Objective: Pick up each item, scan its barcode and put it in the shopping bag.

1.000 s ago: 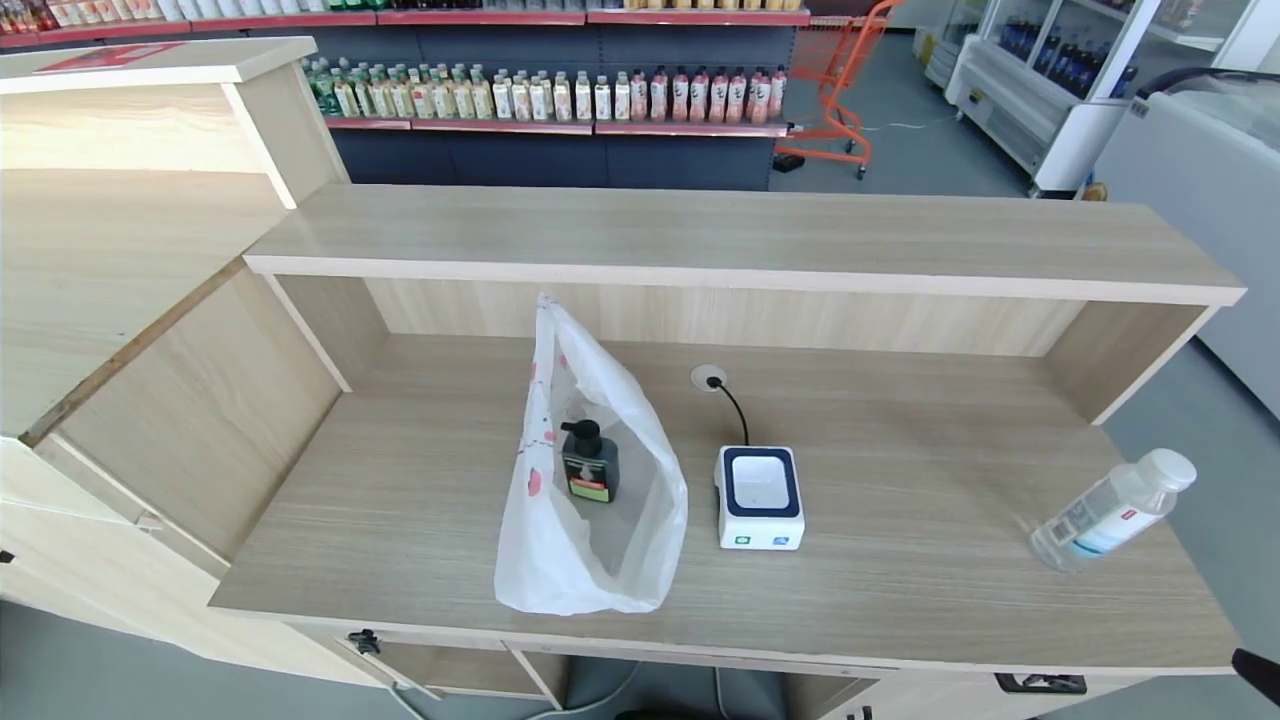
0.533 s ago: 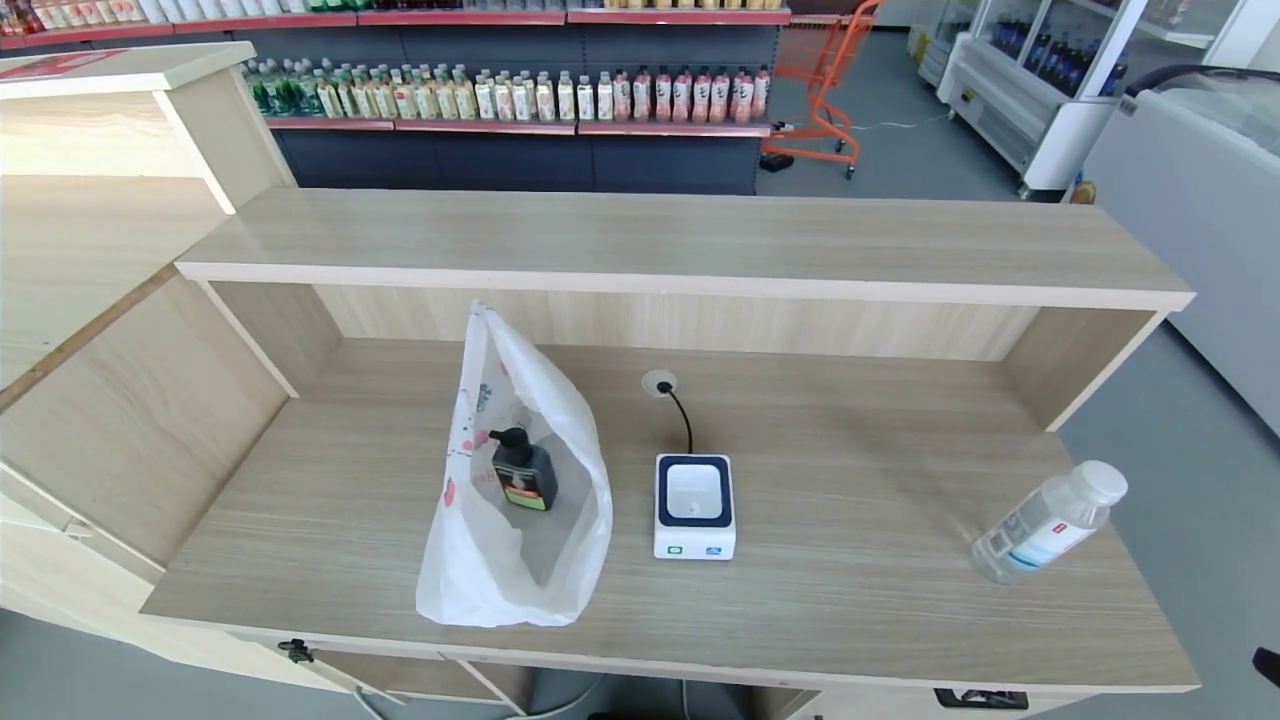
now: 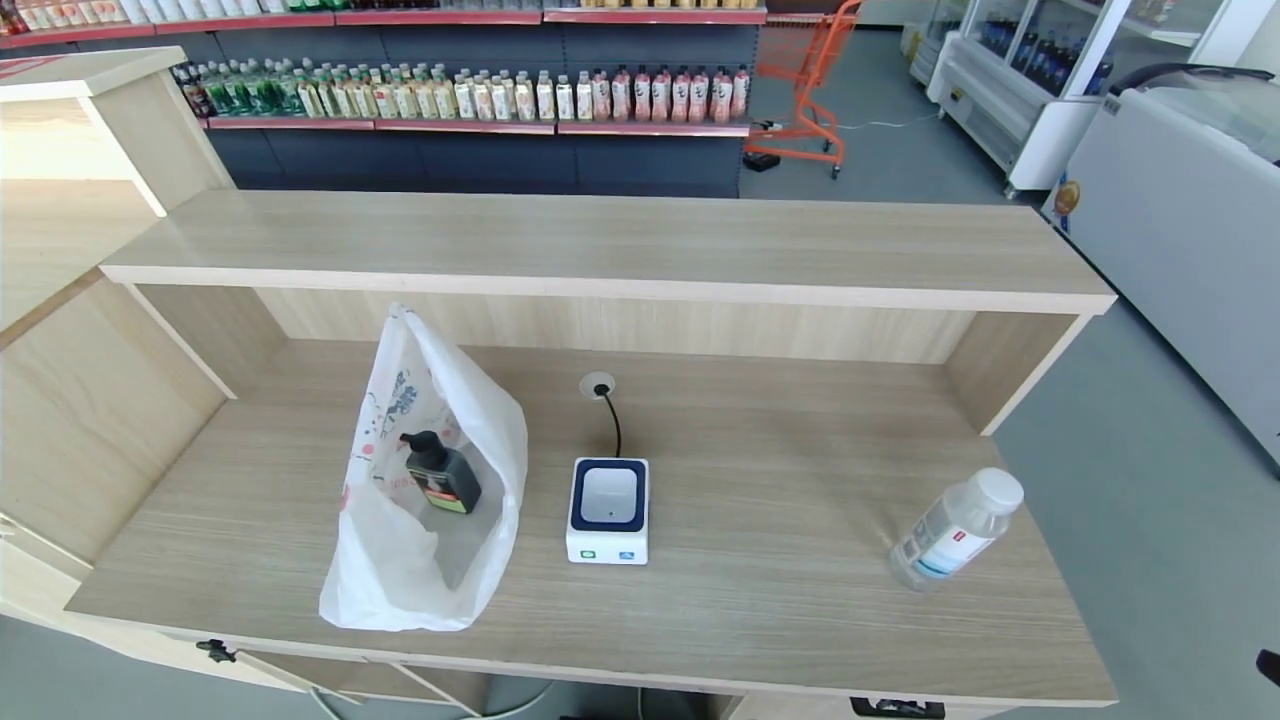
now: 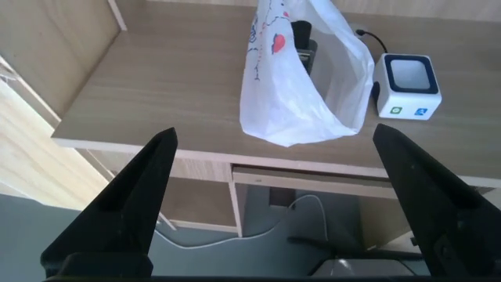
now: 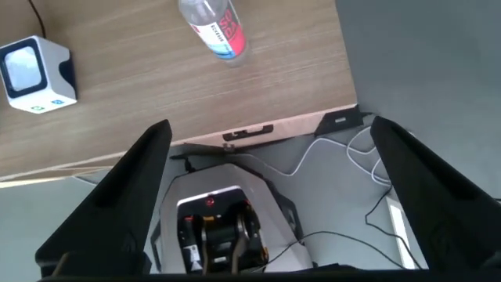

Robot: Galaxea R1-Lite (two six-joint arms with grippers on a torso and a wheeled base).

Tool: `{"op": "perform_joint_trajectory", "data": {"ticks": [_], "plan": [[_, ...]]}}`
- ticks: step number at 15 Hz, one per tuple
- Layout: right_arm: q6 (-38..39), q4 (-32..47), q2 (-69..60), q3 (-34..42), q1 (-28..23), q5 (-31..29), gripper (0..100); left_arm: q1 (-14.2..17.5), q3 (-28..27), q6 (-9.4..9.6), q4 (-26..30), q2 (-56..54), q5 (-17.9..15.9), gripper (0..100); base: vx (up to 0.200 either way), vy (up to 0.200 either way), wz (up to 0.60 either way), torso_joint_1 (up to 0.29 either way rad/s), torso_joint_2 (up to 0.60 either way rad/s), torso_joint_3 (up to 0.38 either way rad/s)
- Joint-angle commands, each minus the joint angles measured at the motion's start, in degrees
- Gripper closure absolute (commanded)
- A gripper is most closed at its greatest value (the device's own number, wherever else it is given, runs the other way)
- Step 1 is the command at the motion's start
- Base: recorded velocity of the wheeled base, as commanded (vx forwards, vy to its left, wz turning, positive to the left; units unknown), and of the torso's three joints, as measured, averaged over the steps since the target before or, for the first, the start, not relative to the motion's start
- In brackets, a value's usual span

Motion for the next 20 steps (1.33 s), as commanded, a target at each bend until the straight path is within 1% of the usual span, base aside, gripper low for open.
{"op": "perform_joint_trajectory", "data": {"ticks": [1,4,5,6,7,8,9,10,12,13,14,16,17,18,20], "plan": [[-0.01,0.79,-0.37,-0.02,0.03,0.02,0,-0.04,0.00,-0.12,0.00,-0.02,-0.03,0,0.000,0.000,0.00,0.000,0.00,0.000],[-0.28,5.97,1.65,-0.29,-0.24,-1.03,0,-0.04,0.00,-0.21,0.00,-0.02,-0.03,0,0.000,0.000,0.00,0.000,0.00,0.000],[-0.63,6.41,4.38,-0.73,-0.24,-2.79,0,-0.04,0.00,-0.12,0.00,-0.02,-0.03,0,0.000,0.000,0.00,0.000,0.00,0.000],[-1.15,6.15,10.09,-1.96,-0.24,-6.66,0,-0.04,0.00,-0.21,0.00,-0.02,-0.03,0,0.000,0.000,0.00,0.000,0.00,0.000],[-1.33,5.62,14.75,-3.89,-0.24,-8.68,0,-0.04,0.00,-0.12,0.00,-0.02,-0.03,0,0.000,0.000,0.00,0.000,0.00,0.000],[-1.33,4.65,17.12,-4.86,-0.24,-9.03,0,-0.04,0.00,-0.12,0.00,-0.02,-0.03,0,0.000,0.000,0.00,0.000,0.00,0.000],[-1.33,-0.88,23.10,-5.83,0.03,-9.03,0,-0.04,0.00,-0.21,0.00,-0.02,-0.03,0,0.000,0.000,0.00,0.000,0.00,0.000],[-1.42,-5.89,26.35,-5.65,0.82,-8.77,0,-0.04,0.00,-0.21,0.00,-0.02,-0.03,0,0.000,0.000,0.00,0.000,0.00,0.000],[-1.59,-11.96,30.83,-3.89,1.96,-8.68,0,-0.04,0.00,-0.12,0.00,-0.02,-0.03,0,0.000,0.000,0.00,0.000,0.00,0.000],[-1.59,-12.49,31.71,-2.40,4.07,-8.77,0,-0.04,0.00,-0.21,0.00,-0.02,-0.03,0,0.000,0.000,0.00,0.000,0.00,0.000],[-1.59,-12.57,31.80,-1.61,5.12,-8.85,0,-0.04,0.00,-0.21,0.00,-0.02,-0.03,0,0.000,0.000,0.00,0.000,0.00,0.000],[-1.68,-12.49,32.59,0.24,10.57,-8.94,0,-0.04,0.00,-0.21,0.00,-0.02,-0.03,0,0.000,0.000,0.00,0.000,0.00,0.000],[-1.68,-12.75,33.29,0.24,11.98,-8.94,0,-0.04,0.00,-0.21,0.00,-0.02,-0.03,0,0.000,0.000,0.00,0.000,0.00,0.000],[-1.68,-13.63,34.26,0.15,12.51,-9.29,0,-0.04,0.00,-0.12,0.00,-0.02,-0.03,0,0.000,0.000,0.00,0.000,0.00,0.000],[-1.86,-18.64,37.60,0.15,12.51,-12.81,0,-0.04,0.00,-0.21,0.00,-0.02,-0.03,0,0.000,0.000,0.00,0.000,0.00,0.000]]}}
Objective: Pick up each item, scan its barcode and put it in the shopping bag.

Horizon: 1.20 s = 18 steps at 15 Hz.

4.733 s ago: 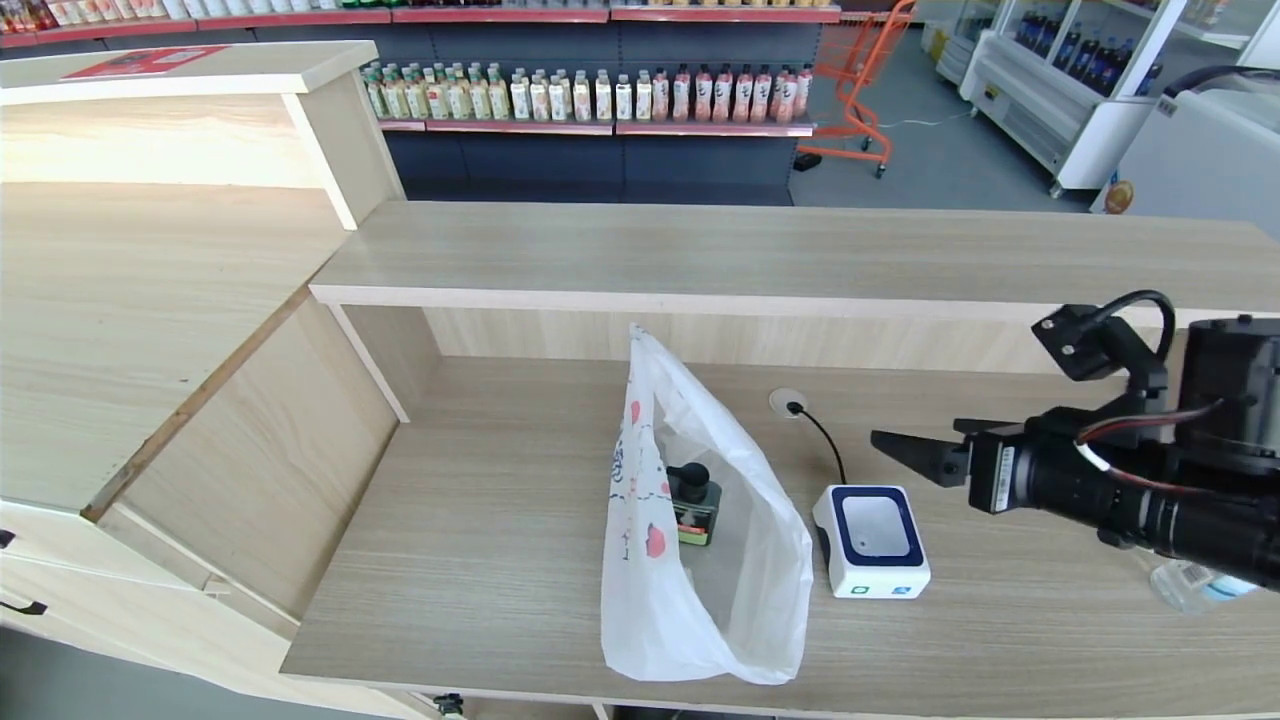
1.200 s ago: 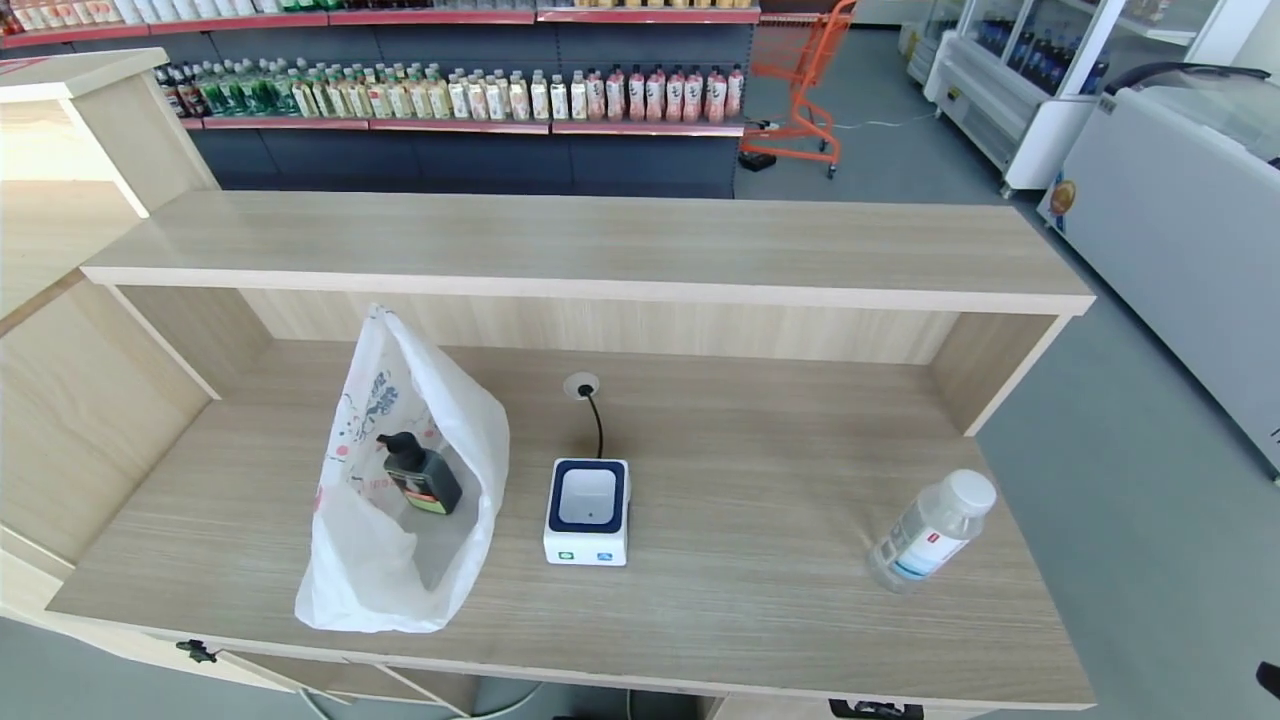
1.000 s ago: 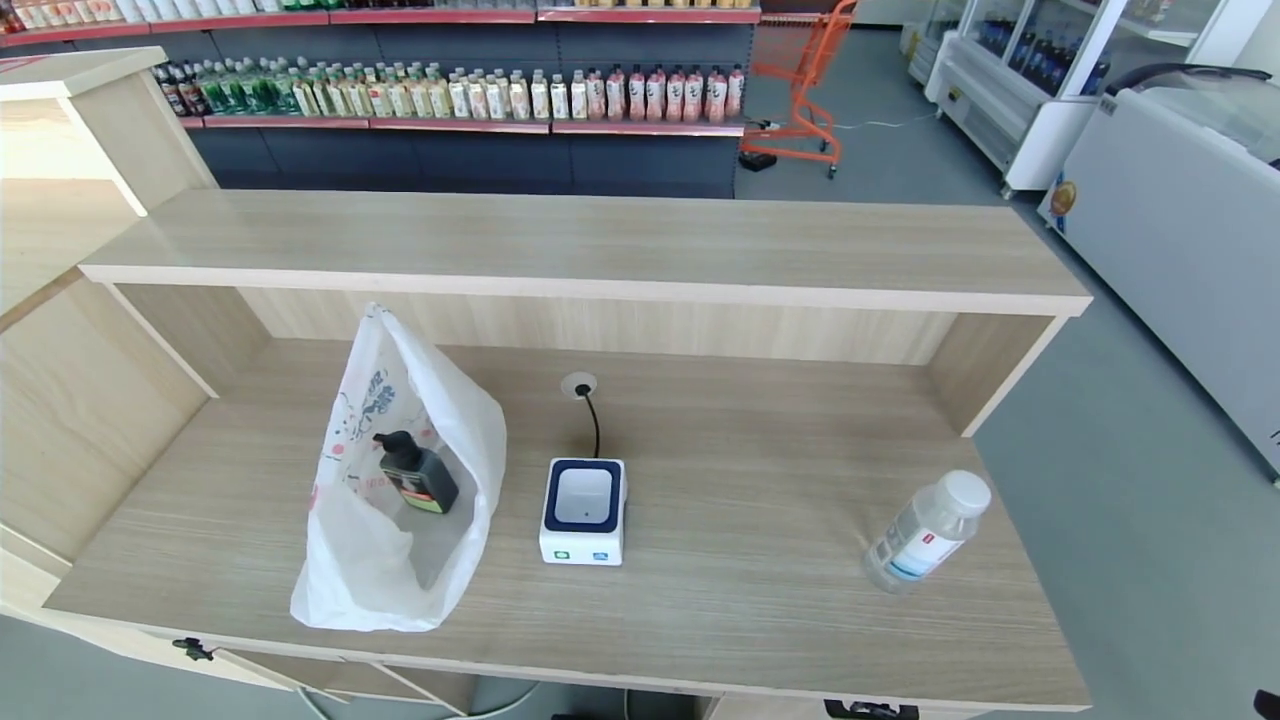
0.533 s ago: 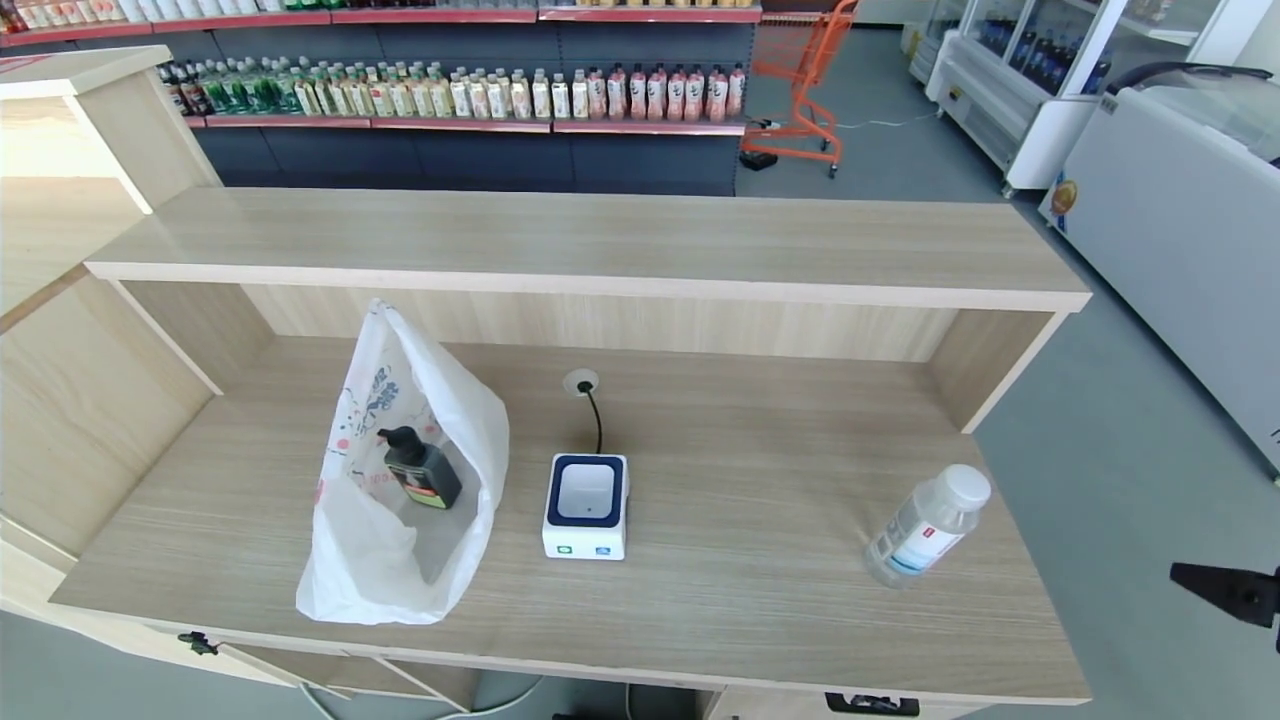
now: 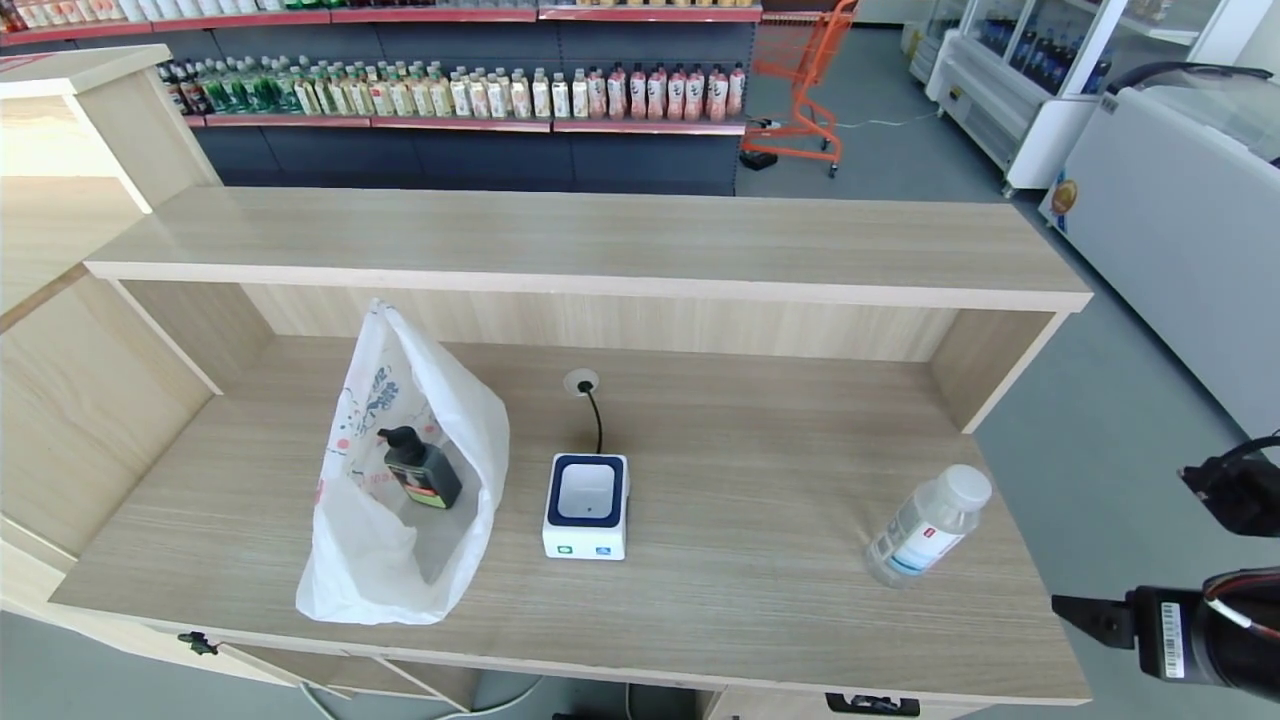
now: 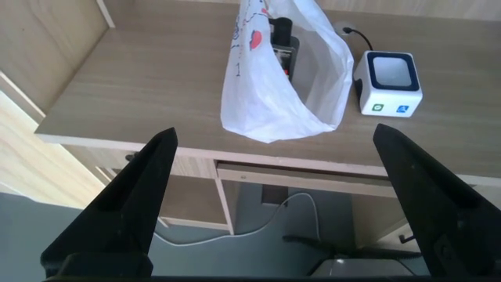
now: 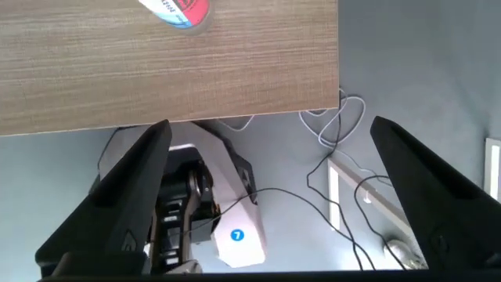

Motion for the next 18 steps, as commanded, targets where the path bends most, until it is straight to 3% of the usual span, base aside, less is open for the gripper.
{"op": "perform_joint_trajectory", "data": {"ticks": [1,4,18], "plan": [[-1.22,-2.33,4.36,0.13,0.49,-1.55,0,0.01,0.00,0.00,0.00,-0.02,0.01,0,0.000,0.000,0.00,0.000,0.00,0.000],[-5.70,-7.52,7.18,0.74,0.58,-1.64,0,0.01,0.00,-0.09,0.00,-0.02,0.01,0,0.000,0.000,0.00,0.000,0.00,0.000],[-9.39,-32.39,25.28,4.52,0.58,1.87,0,0.01,0.00,-0.09,0.00,-0.02,0.01,0,0.000,0.000,0.00,0.000,0.00,0.000]]}}
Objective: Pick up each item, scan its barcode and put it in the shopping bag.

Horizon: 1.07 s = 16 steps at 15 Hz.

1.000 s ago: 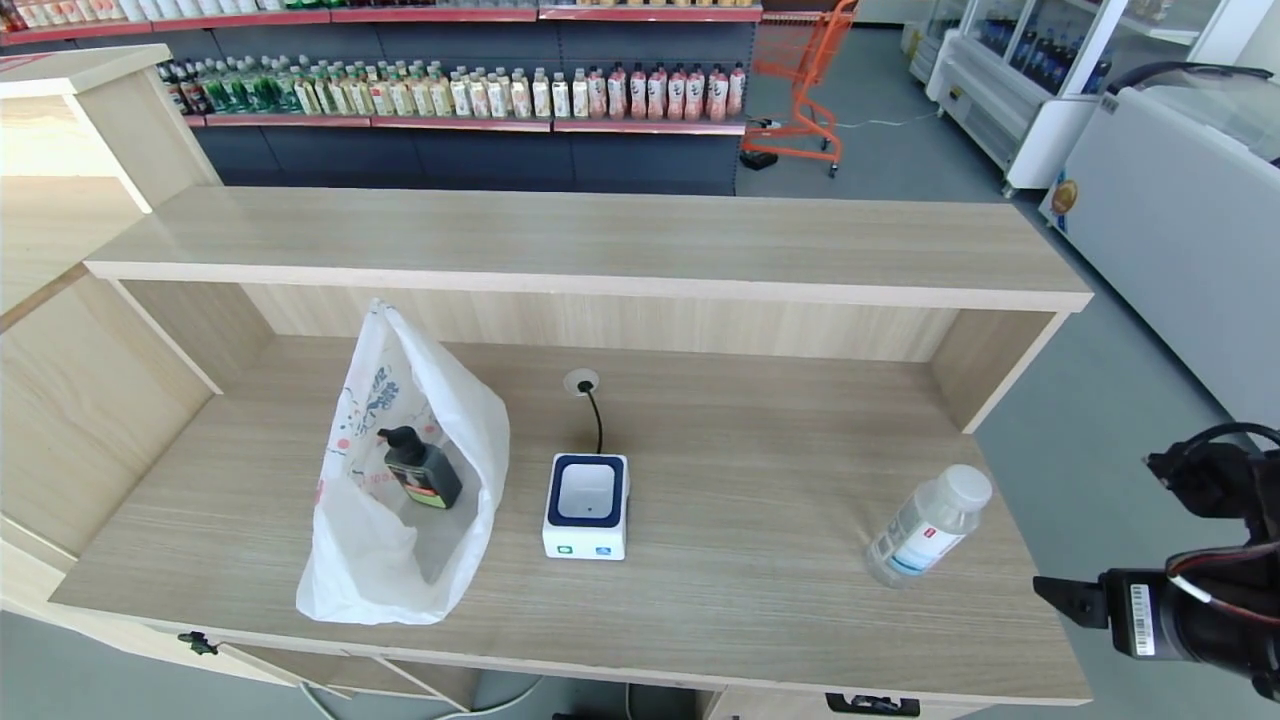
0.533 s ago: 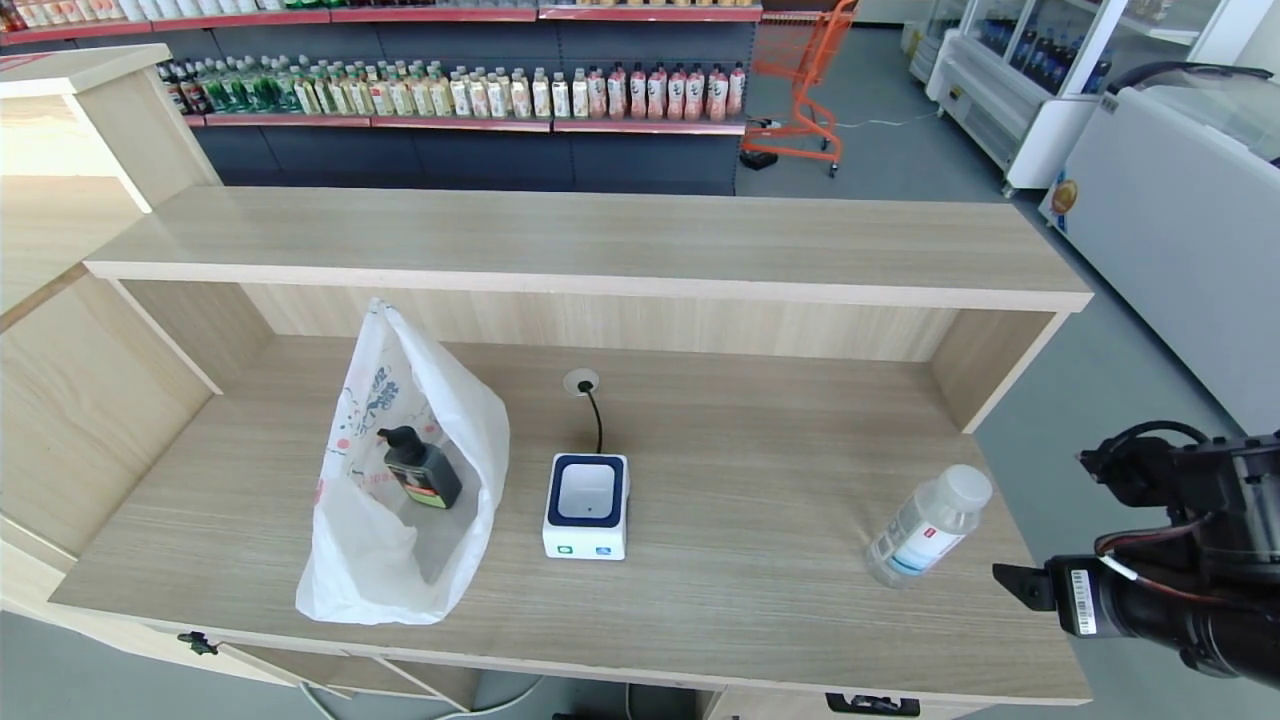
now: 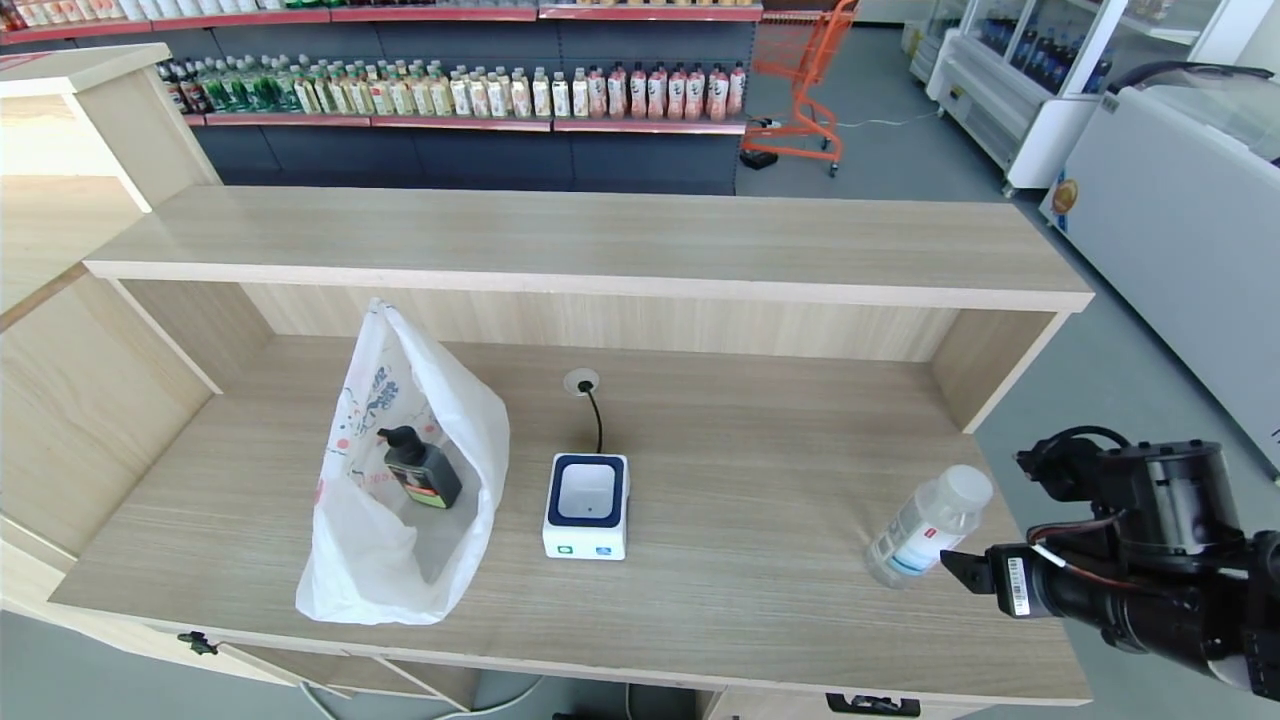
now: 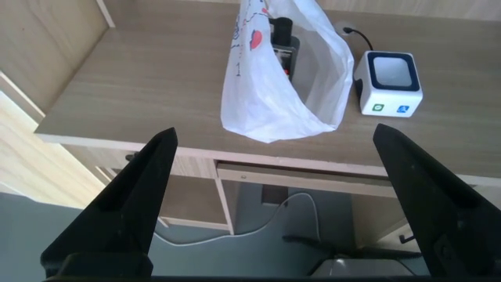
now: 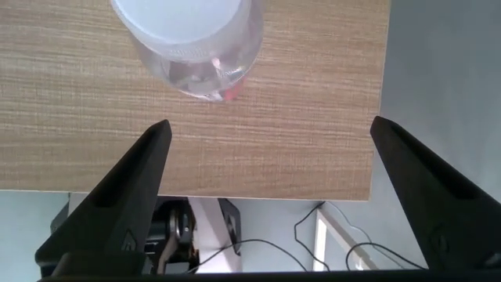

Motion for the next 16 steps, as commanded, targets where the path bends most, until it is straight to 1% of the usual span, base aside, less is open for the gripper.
{"op": "perform_joint_trajectory", "data": {"ticks": [1,3,5,8,11,16], "plan": [[-0.07,-2.66,4.24,0.42,0.07,0.03,0,0.01,0.00,-0.04,0.00,-0.02,0.01,0,0.000,0.000,0.00,0.000,0.00,0.000],[-0.07,-8.11,6.87,0.50,0.24,0.91,0,0.01,0.00,0.05,0.00,-0.02,0.01,0,0.000,0.000,0.00,0.000,0.00,0.000],[-0.16,-11.10,8.37,0.59,0.77,2.23,0,0.01,0.00,-0.04,0.00,-0.02,0.01,0,0.000,0.000,0.00,0.000,0.00,0.000],[-2.62,-15.85,10.65,1.29,0.77,3.11,0,0.01,0.00,-0.04,0.00,-0.02,0.01,0,0.000,0.000,0.00,0.000,0.00,0.000],[-4.73,-19.01,12.58,1.21,0.86,3.37,0,0.01,0.00,-0.04,0.00,-0.02,0.01,0,0.000,0.000,0.00,0.000,0.00,0.000],[-8.07,-24.72,16.01,0.86,0.86,7.15,0,0.01,0.00,-0.04,0.00,-0.02,0.01,0,0.000,0.000,0.00,0.000,0.00,0.000]]}}
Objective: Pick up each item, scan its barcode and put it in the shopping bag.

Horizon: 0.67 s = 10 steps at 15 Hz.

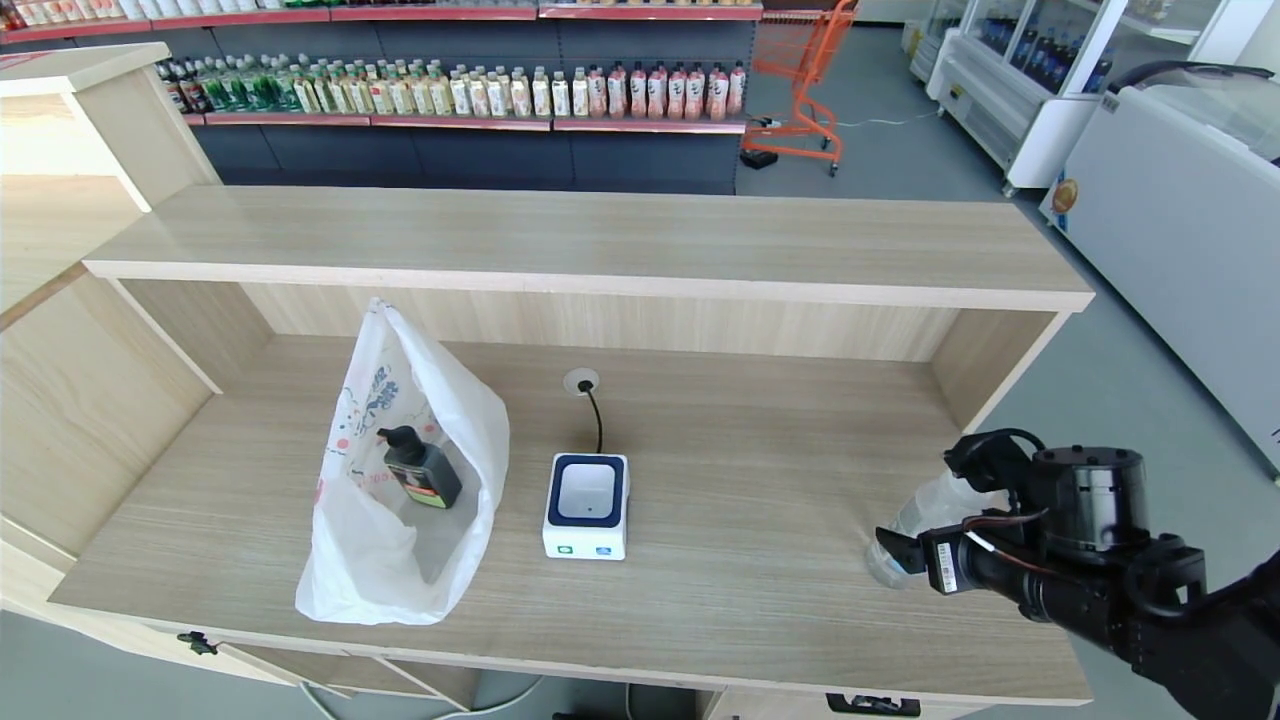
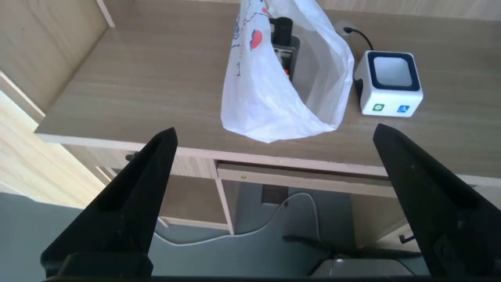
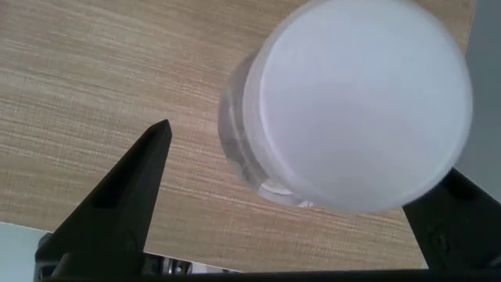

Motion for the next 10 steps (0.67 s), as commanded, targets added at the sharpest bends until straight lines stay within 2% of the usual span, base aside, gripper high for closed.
{"op": "perform_joint_trajectory", "data": {"ticks": [1,5,6,10], "plan": [[-1.05,-1.67,2.56,-0.37,0.02,0.66,0,0.01,0.00,-0.06,0.00,-0.02,0.04,0,0.000,0.000,0.00,0.000,0.00,0.000],[-3.95,-6.50,6.43,-1.16,0.02,2.16,0,0.01,0.00,-0.06,0.00,-0.02,0.04,0,0.000,0.000,0.00,0.000,0.00,0.000],[-4.21,-7.12,6.95,-1.25,0.02,2.25,100,0.01,0.00,0.02,0.00,-0.02,0.04,0,0.000,0.000,0.00,0.000,0.00,0.000],[-4.21,-10.28,9.50,-2.30,0.02,2.51,100,0.01,0.00,0.02,0.00,-0.02,0.04,0,0.000,0.000,0.00,0.000,0.00,0.000]]}}
